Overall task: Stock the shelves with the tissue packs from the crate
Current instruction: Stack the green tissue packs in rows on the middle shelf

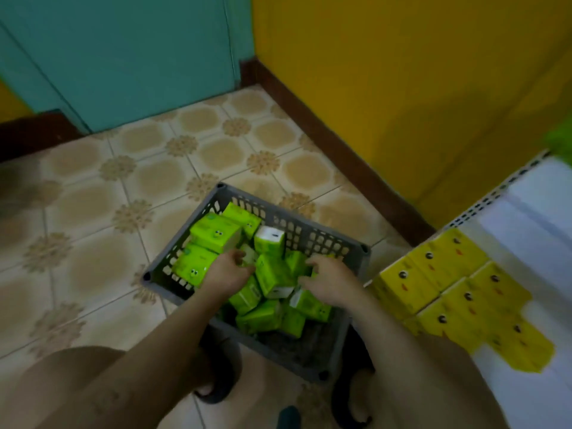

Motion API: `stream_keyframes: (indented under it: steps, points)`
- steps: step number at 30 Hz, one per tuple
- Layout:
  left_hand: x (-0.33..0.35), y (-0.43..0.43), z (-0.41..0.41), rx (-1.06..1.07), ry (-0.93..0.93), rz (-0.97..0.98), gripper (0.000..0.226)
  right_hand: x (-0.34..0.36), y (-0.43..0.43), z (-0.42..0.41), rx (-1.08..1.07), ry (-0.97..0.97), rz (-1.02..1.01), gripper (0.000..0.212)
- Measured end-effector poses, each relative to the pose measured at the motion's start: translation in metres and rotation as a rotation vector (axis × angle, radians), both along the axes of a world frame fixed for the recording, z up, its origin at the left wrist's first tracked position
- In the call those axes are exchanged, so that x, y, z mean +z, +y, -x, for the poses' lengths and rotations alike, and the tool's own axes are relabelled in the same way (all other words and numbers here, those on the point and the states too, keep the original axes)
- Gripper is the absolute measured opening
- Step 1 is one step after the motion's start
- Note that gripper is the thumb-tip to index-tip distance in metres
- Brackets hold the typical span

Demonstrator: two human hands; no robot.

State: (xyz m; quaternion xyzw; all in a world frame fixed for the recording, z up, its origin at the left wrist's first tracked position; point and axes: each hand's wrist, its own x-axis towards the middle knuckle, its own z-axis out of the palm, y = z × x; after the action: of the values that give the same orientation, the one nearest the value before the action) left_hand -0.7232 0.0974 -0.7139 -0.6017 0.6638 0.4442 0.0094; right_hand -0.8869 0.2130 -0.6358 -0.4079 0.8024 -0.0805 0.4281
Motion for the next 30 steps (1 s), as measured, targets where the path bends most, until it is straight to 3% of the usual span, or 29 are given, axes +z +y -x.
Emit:
stream_keyframes:
  steps: [6, 11, 16, 18, 23, 26, 30]
  points:
    - [-0.098, 0.005, 0.042, 0.265, 0.003, -0.276, 0.061, -0.038, -0.044, 0.028, -0.102, -0.050, -0.025, 0.041]
    - [-0.187, -0.006, 0.073, 0.592, 0.184, -0.420, 0.105, -0.049, -0.062, 0.040, -0.053, -0.005, -0.006, 0.045]
    - [-0.184, 0.002, 0.100, 0.695, 0.078, -0.445, 0.103, -0.048, -0.065, 0.046, -0.051, -0.020, 0.023, 0.046]
    - [-0.178, 0.003, 0.096, 0.680, 0.080, -0.453, 0.089, -0.046, -0.064, 0.047, -0.039, -0.019, 0.022, 0.045]
    - [-0.112, -0.004, 0.068, 0.545, 0.326, -0.495, 0.040, -0.037, -0.050, 0.043, -0.033, 0.020, 0.051, 0.043]
    - [-0.050, -0.021, 0.043, 0.354, 0.388, -0.433, 0.052, -0.027, -0.033, 0.035, -0.052, 0.061, 0.088, 0.049]
    - [0.046, -0.025, 0.011, 0.176, 0.467, -0.372, 0.052, 0.009, 0.012, 0.016, -0.065, 0.026, 0.238, 0.077]
